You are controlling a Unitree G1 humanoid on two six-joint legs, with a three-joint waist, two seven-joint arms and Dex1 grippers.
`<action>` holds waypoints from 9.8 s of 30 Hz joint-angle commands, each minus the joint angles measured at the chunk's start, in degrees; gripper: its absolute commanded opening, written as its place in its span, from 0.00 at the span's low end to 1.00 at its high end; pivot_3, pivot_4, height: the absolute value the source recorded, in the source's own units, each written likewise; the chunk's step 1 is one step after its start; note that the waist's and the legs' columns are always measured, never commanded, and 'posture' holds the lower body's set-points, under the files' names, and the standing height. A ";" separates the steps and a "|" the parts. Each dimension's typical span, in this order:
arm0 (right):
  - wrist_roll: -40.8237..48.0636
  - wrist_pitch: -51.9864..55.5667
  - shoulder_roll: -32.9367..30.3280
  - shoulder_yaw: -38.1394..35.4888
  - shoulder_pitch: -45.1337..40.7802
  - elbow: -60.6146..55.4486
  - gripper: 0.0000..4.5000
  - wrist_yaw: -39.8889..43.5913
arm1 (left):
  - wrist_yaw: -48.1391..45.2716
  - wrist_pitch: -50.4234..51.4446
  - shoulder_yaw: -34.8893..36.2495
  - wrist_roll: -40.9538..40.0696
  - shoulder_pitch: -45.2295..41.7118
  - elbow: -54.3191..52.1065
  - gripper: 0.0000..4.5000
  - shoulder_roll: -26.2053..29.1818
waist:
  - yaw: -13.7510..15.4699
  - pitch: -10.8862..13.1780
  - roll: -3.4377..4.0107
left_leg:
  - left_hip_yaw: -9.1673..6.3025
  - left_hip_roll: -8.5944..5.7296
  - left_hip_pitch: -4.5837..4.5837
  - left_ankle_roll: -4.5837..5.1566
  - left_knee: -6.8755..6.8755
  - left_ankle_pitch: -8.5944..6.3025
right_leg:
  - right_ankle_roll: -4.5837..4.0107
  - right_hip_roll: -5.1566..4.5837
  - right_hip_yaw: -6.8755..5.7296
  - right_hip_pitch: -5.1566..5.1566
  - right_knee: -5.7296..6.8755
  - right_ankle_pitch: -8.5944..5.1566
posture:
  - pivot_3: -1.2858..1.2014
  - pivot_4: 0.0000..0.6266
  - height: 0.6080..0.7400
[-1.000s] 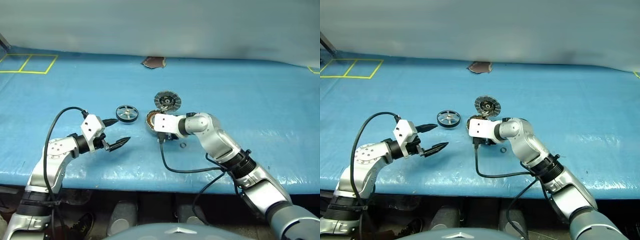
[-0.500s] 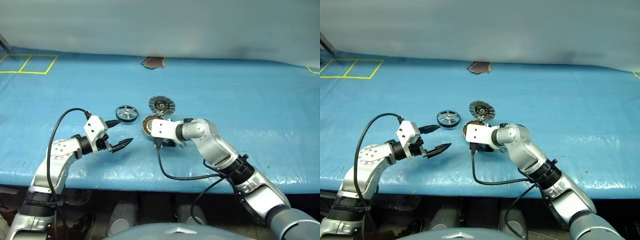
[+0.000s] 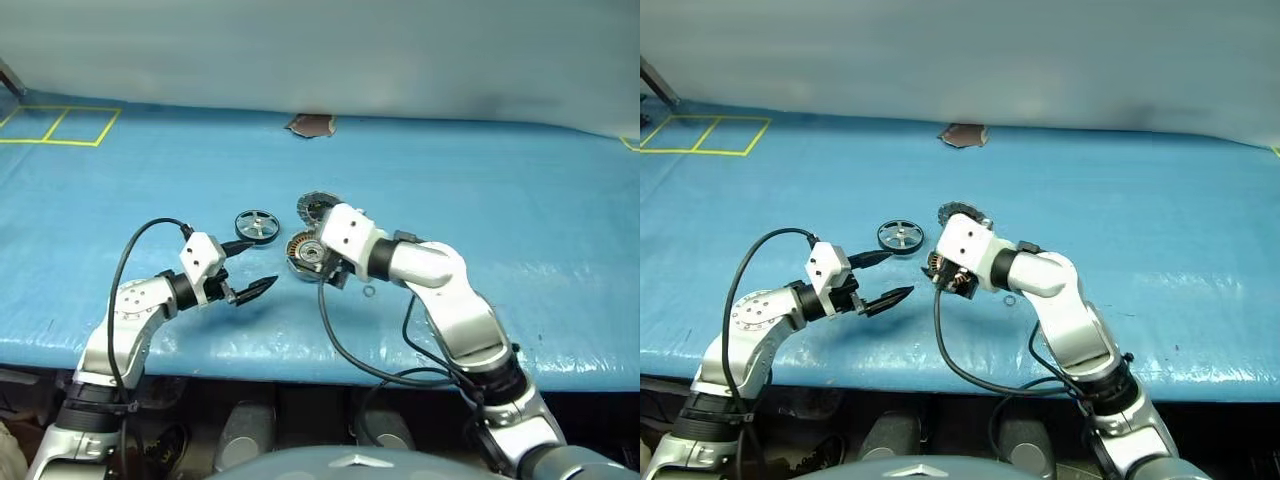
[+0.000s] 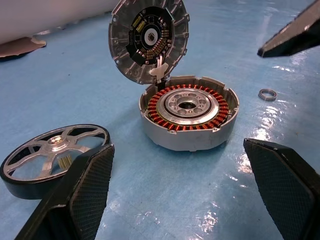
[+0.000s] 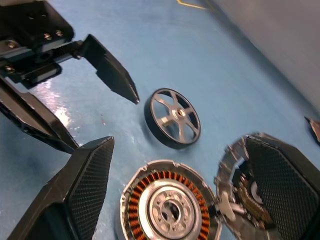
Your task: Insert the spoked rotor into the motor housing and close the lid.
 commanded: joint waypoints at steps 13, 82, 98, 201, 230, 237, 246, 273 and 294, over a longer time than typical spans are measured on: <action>4.10 4.88 3.68 -7.45 23.73 -5.48 0.98 -16.51 | -6.64 2.32 -3.25 -4.17 -6.72 2.79 1.00 -3.39 | -0.22 0.00 0.00 | 0.11 0.02 -0.01 -0.03 0.03 -0.02 | -0.03 -0.05 0.03 -0.07 0.03 -0.02 | 0.52 0.24 1.00; 8.65 1.40 2.90 6.21 -0.70 11.14 0.16 -18.94 | -7.74 -6.39 -5.53 0.77 -2.22 7.84 1.00 -2.71 | -0.23 -0.02 -0.03 | 0.04 0.00 -0.08 0.00 -0.04 -0.02 | -0.06 -0.10 -0.08 -0.10 -0.04 -0.05 | 0.52 0.24 1.00; 8.76 -2.99 5.59 5.78 -4.16 19.46 0.16 -18.61 | -6.17 -6.48 -4.31 0.63 -0.25 6.27 1.00 -2.43 | -0.66 -0.02 -0.03 | 0.04 0.01 -0.06 0.00 -0.05 -0.02 | -0.06 -0.07 -0.07 -0.10 -0.01 -0.04 | 0.52 0.24 1.00; 12.70 -8.57 3.31 5.46 7.82 7.39 0.01 -15.07 | 5.56 14.29 -6.22 11.19 -23.18 5.90 1.00 10.86 | -0.81 0.06 -0.14 | 0.06 0.03 -0.04 -0.01 -0.08 -0.01 | -0.03 0.02 -0.04 -0.10 -0.01 -0.03 | 0.52 0.24 1.00; 15.84 0.15 -2.38 6.43 7.77 2.68 0.00 -9.74 | -15.68 5.79 -29.84 39.49 -53.50 39.21 0.81 3.72 | -0.74 0.26 -0.45 | -0.14 0.02 -0.36 0.00 0.08 -0.01 | 0.42 0.15 -0.07 -0.22 0.02 0.12 | 0.52 0.24 1.00; 15.55 0.89 -2.34 6.18 7.96 2.38 0.00 -10.70 | -16.80 4.03 -31.24 41.26 -52.28 40.20 0.81 3.41 | -0.78 0.26 -0.45 | -0.14 0.03 -0.30 0.01 0.10 -0.01 | 0.45 0.16 -0.06 -0.17 0.08 0.14 | 0.52 0.24 1.00; 15.40 0.91 -2.68 6.37 8.15 2.21 0.00 -11.50 | -18.79 3.63 -28.10 39.12 -51.78 38.77 0.81 3.44 | -0.80 0.26 -0.45 | -0.14 0.03 -0.27 0.01 0.17 0.00 | 0.47 0.16 -0.05 -0.11 0.10 0.16 | 0.52 0.24 1.00; 15.50 0.84 -2.74 6.02 8.11 2.05 0.00 -12.50 | -17.48 -0.57 -29.90 43.70 -47.81 40.00 0.40 3.89 | -0.88 0.25 -0.44 | -0.13 0.03 -0.07 0.01 0.19 0.00 | 0.48 0.18 -0.02 0.06 0.18 0.17 | 0.52 0.24 1.00; 15.20 -2.52 -2.65 4.30 9.52 2.99 0.00 -14.01 | -22.56 -7.81 -16.90 28.04 -39.55 28.57 0.40 9.54 | -1.20 0.25 -0.44 | -0.11 0.04 -0.11 0.02 0.17 0.01 | 0.45 0.18 0.05 -0.03 0.21 0.18 | 0.52 0.24 1.00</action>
